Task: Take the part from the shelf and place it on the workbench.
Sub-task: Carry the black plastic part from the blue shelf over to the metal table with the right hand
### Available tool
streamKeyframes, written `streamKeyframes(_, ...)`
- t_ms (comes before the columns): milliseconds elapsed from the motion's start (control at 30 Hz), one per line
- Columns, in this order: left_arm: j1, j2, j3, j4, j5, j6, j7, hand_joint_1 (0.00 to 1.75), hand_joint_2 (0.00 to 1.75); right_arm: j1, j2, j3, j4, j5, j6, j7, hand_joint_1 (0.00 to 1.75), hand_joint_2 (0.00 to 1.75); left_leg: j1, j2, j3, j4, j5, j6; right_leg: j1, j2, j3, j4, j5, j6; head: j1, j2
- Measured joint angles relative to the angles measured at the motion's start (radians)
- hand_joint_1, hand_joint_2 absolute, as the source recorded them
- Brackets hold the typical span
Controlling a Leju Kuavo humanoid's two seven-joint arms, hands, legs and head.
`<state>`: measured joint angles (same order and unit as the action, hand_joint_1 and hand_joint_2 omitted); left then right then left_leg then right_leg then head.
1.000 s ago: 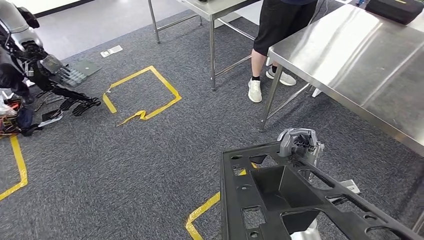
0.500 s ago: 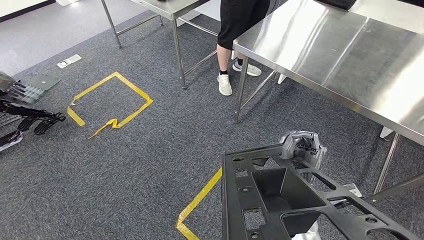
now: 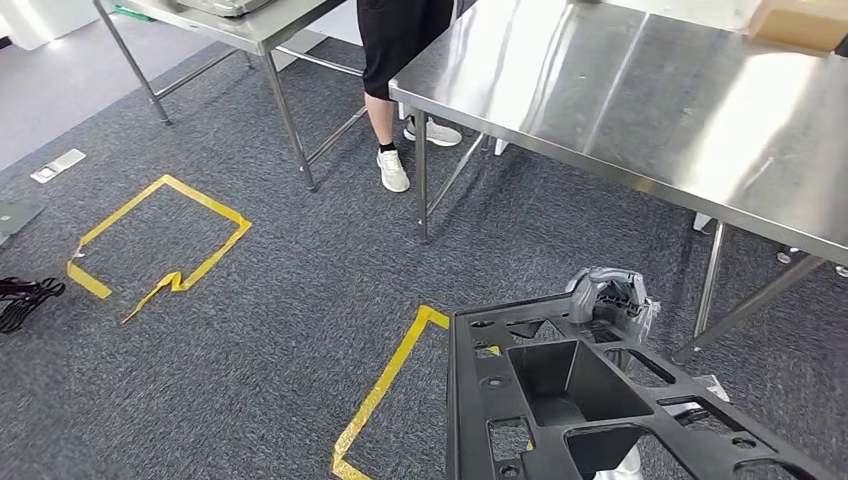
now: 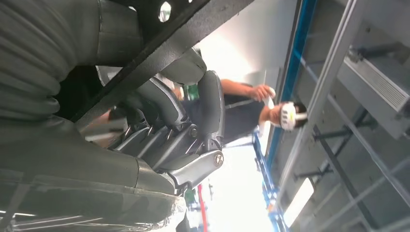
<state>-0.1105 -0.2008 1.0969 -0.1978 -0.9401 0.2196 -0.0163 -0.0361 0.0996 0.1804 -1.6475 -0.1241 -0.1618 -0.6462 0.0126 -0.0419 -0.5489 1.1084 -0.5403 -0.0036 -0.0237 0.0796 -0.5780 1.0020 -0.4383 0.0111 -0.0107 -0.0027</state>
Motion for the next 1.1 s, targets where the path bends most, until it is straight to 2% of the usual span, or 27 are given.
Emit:
streamKeyframes(33, 0.003, -0.001, 0.002, 0.001, 0.0, 0.0, 0.0, 0.0, 1.75, 0.0, 0.0, -0.001, -0.002, 0.0, 0.0, 0.0, 1.75, 1.75, 0.005, -0.03, 0.024, -0.058, 0.02, -0.002, 0.001, 0.013, -0.005, 0.003, 0.002, 0.004, 0.0, 0.0)
streamKeyframes(67, 0.006, -0.002, 0.004, 0.001, -0.001, 0.0, 0.001, 0.0, 1.75, 0.0, 0.001, -0.002, -0.005, 0.0, 0.0, 0.0, 1.75, 1.75, 0.008, -0.052, 0.035, -0.091, 0.026, -0.001, 0.002, 0.025, -0.013, 0.006, 0.005, 0.011, 0.0, 0.0)
streamKeyframes(100, 0.01, -0.002, 0.006, 0.002, -0.001, 0.0, 0.001, 0.0, 1.75, 0.001, 0.001, -0.004, -0.007, 0.001, 0.0, 0.0, 1.75, 1.75, 0.006, -0.062, 0.037, -0.103, 0.022, 0.002, 0.002, 0.037, -0.022, 0.006, 0.01, 0.019, -0.001, 0.0)
streamKeyframes(133, 0.014, -0.002, 0.007, 0.002, -0.001, 0.0, 0.002, 0.0, 1.75, 0.003, 0.001, -0.004, -0.008, 0.001, -0.001, 0.0, 1.75, 1.75, 0.004, -0.052, 0.036, -0.109, 0.021, 0.009, 0.0, 0.051, -0.031, 0.004, 0.015, 0.029, -0.001, 0.0)
streamKeyframes(167, 0.018, -0.002, 0.008, 0.002, -0.001, 0.001, 0.003, 0.0, 1.75, 0.006, 0.001, -0.006, -0.01, 0.001, -0.001, 0.0, 1.75, 1.75, 0.002, -0.037, 0.035, -0.11, 0.024, 0.019, -0.002, 0.051, -0.04, 0.005, 0.018, 0.036, -0.001, 0.0)
streamKeyframes(233, 0.024, -0.002, 0.01, 0.003, -0.001, 0.002, 0.004, 0.0, 1.75, 0.009, 0.001, -0.008, -0.012, 0.002, -0.002, 0.0, 1.75, 1.75, 0.001, -0.009, 0.035, -0.117, 0.033, 0.037, 0.003, 0.005, -0.067, 0.043, 0.0, 0.04, 0.005, 0.0)
streamKeyframes(300, 0.028, -0.002, 0.012, 0.003, 0.006, 0.002, 0.001, 0.0, 1.75, 0.009, 0.001, -0.009, -0.013, 0.002, -0.004, 0.0, 1.75, 1.75, -0.003, 0.022, 0.034, -0.12, 0.036, 0.046, 0.008, -0.053, -0.125, 0.163, -0.055, 0.032, 0.013, 0.0)
streamKeyframes(367, 0.032, -0.001, 0.018, 0.003, 0.017, 0.002, -0.006, 0.0, 1.75, 0.012, 0.0, -0.01, -0.013, 0.002, -0.006, 0.0, 1.75, 1.75, -0.007, 0.056, 0.033, -0.119, 0.035, 0.049, 0.008, -0.066, -0.178, 0.287, -0.099, 0.033, 0.017, 0.0)
streamKeyframes(400, 0.033, -0.001, 0.021, 0.003, 0.022, 0.003, -0.01, 0.0, 1.75, 0.013, 0.0, -0.01, -0.013, 0.002, -0.007, 0.0, 1.75, 1.75, -0.008, 0.071, 0.033, -0.119, 0.035, 0.049, 0.007, -0.068, -0.18, 0.303, -0.101, 0.038, 0.018, 0.0)
streamKeyframes(433, 0.033, -0.001, 0.024, 0.003, 0.028, 0.003, -0.014, 0.0, 1.75, 0.014, 0.0, -0.012, -0.014, 0.003, -0.008, 0.0, 1.75, 1.75, -0.008, 0.084, 0.034, -0.119, 0.034, 0.049, 0.007, -0.073, -0.162, 0.274, -0.088, 0.045, 0.019, 0.0)
streamKeyframes(467, 0.033, -0.001, 0.028, 0.002, 0.034, 0.004, -0.019, 0.0, 1.75, 0.015, -0.001, -0.013, -0.014, 0.003, -0.008, 0.0, 1.75, 1.75, -0.008, 0.097, 0.035, -0.119, 0.033, 0.048, 0.007, -0.084, -0.122, 0.207, -0.066, 0.053, 0.019, 0.0)
streamKeyframes(500, 0.032, -0.001, 0.032, 0.002, 0.042, 0.006, -0.024, 0.0, 1.75, 0.014, -0.001, -0.015, -0.016, 0.004, -0.008, 0.0, 1.75, 1.75, -0.01, 0.107, 0.037, -0.119, 0.031, 0.046, 0.009, -0.105, -0.078, 0.127, -0.045, 0.056, 0.02, 0.0)
streamKeyframes(567, 0.032, -0.002, 0.044, 0.003, 0.058, 0.01, -0.034, 0.0, 1.75, 0.014, 0.0, -0.018, -0.019, 0.007, -0.009, 0.0, 1.75, 1.75, -0.016, 0.125, 0.041, -0.118, 0.025, 0.038, 0.016, -0.134, -0.014, 0.018, -0.018, 0.048, 0.02, 0.0)
streamKeyframes(600, 0.031, -0.002, 0.049, 0.003, 0.063, 0.012, -0.036, 0.0, 1.75, 0.014, 0.0, -0.019, -0.02, 0.008, -0.01, 0.0, 1.75, 1.75, -0.019, 0.132, 0.043, -0.118, 0.023, 0.034, 0.02, -0.137, -0.006, 0.003, -0.016, 0.04, 0.019, 0.0)
streamKeyframes(633, 0.03, -0.002, 0.053, 0.003, 0.066, 0.014, -0.037, 0.0, 1.75, 0.014, 0.0, -0.02, -0.02, 0.008, -0.01, 0.0, 1.75, 1.75, -0.021, 0.139, 0.045, -0.118, 0.022, 0.031, 0.022, -0.126, -0.005, 0.003, -0.014, 0.034, 0.019, 0.0)
streamKeyframes(667, 0.029, -0.002, 0.056, 0.003, 0.067, 0.016, -0.038, 0.0, 1.75, 0.015, 0.0, -0.021, -0.021, 0.009, -0.011, 0.0, 1.75, 1.75, -0.02, 0.146, 0.046, -0.118, 0.019, 0.028, 0.017, -0.115, -0.006, 0.002, -0.012, 0.028, 0.018, 0.0)
streamKeyframes(700, 0.027, -0.002, 0.059, 0.003, 0.068, 0.017, -0.038, 0.0, 1.75, 0.015, 0.0, -0.023, -0.021, 0.01, -0.011, 0.0, 1.75, 1.75, -0.018, 0.139, 0.044, -0.111, 0.012, 0.023, 0.012, -0.105, -0.006, 0.0, -0.01, 0.023, 0.018, 0.0)
streamKeyframes(733, 0.026, -0.002, 0.062, 0.003, 0.068, 0.018, -0.038, 0.0, 1.75, 0.014, 0.001, -0.024, -0.022, 0.011, -0.011, 0.0, 1.75, 1.75, -0.015, 0.12, 0.035, -0.088, -0.006, 0.018, 0.006, -0.096, -0.005, -0.003, -0.008, 0.015, 0.016, 0.0)
streamKeyframes(767, 0.025, -0.002, 0.064, 0.003, 0.068, 0.018, -0.038, 0.0, 1.75, 0.013, 0.002, -0.024, -0.022, 0.011, -0.012, 0.0, 1.75, 1.75, -0.012, 0.095, 0.015, -0.044, -0.034, 0.013, 0.0, -0.086, -0.004, -0.004, -0.006, 0.008, 0.015, 0.0)
streamKeyframes(800, 0.025, -0.002, 0.065, 0.003, 0.068, 0.018, -0.038, 0.0, 1.75, 0.013, 0.003, -0.025, -0.023, 0.011, -0.012, 0.0, 1.75, 1.75, -0.01, 0.067, -0.014, 0.02, -0.067, 0.009, 0.0, -0.077, -0.005, -0.004, -0.006, 0.003, 0.013, 0.0)
streamKeyframes(833, 0.025, -0.002, 0.066, 0.003, 0.068, 0.018, -0.039, 0.0, 1.75, 0.013, 0.005, -0.025, -0.023, 0.011, -0.012, 0.0, 1.75, 1.75, -0.008, 0.05, -0.048, 0.091, -0.098, 0.006, 0.0, -0.068, -0.006, -0.004, -0.005, -0.001, 0.012, 0.0)
streamKeyframes(867, 0.026, -0.002, 0.067, 0.003, 0.068, 0.018, -0.038, 0.0, 1.75, 0.014, 0.006, -0.025, -0.023, 0.012, -0.012, 0.0, 1.75, 1.75, -0.007, 0.042, -0.078, 0.149, -0.117, 0.004, 0.0, -0.057, -0.006, -0.004, -0.004, -0.002, 0.012, 0.0)
streamKeyframes(900, 0.026, -0.002, 0.068, 0.003, 0.068, 0.018, -0.038, 0.0, 1.75, 0.014, 0.006, -0.026, -0.022, 0.012, -0.012, 0.0, 1.75, 1.75, -0.005, 0.04, -0.096, 0.177, -0.117, 0.003, 0.0, -0.046, -0.007, -0.003, -0.004, -0.001, 0.012, 0.0)
streamKeyframes(933, 0.027, -0.002, 0.068, 0.003, 0.066, 0.018, -0.037, 0.0, 1.75, 0.014, 0.006, -0.026, -0.022, 0.012, -0.012, 0.0, 1.75, 1.75, -0.003, 0.039, -0.095, 0.165, -0.095, 0.001, -0.001, -0.037, -0.006, -0.002, -0.004, -0.001, 0.012, 0.0)
streamKeyframes(1000, 0.027, -0.001, 0.068, 0.003, 0.058, 0.018, -0.033, 0.0, 1.75, 0.014, 0.007, -0.026, -0.022, 0.014, -0.011, 0.0, 1.75, 1.75, 0.005, 0.035, -0.045, 0.045, -0.016, -0.002, -0.004, -0.022, -0.005, 0.004, -0.005, 0.002, 0.011, 0.0)
streamKeyframes(1033, 0.027, -0.001, 0.068, 0.004, 0.051, 0.018, -0.03, 0.0, 1.75, 0.012, 0.007, -0.026, -0.022, 0.017, -0.01, 0.0, 1.75, 1.75, 0.007, 0.029, -0.018, -0.022, 0.012, -0.004, -0.002, -0.016, -0.008, 0.01, -0.007, 0.006, 0.01, 0.0)
streamKeyframes(1100, 0.026, -0.002, 0.067, 0.004, 0.041, 0.015, -0.026, 0.0, 1.75, 0.009, 0.008, -0.025, -0.021, 0.023, -0.01, 0.002, 1.75, 1.75, 0.006, 0.017, 0.006, -0.085, 0.03, 0.0, 0.002, -0.008, -0.015, 0.014, -0.005, 0.018, 0.009, 0.0)
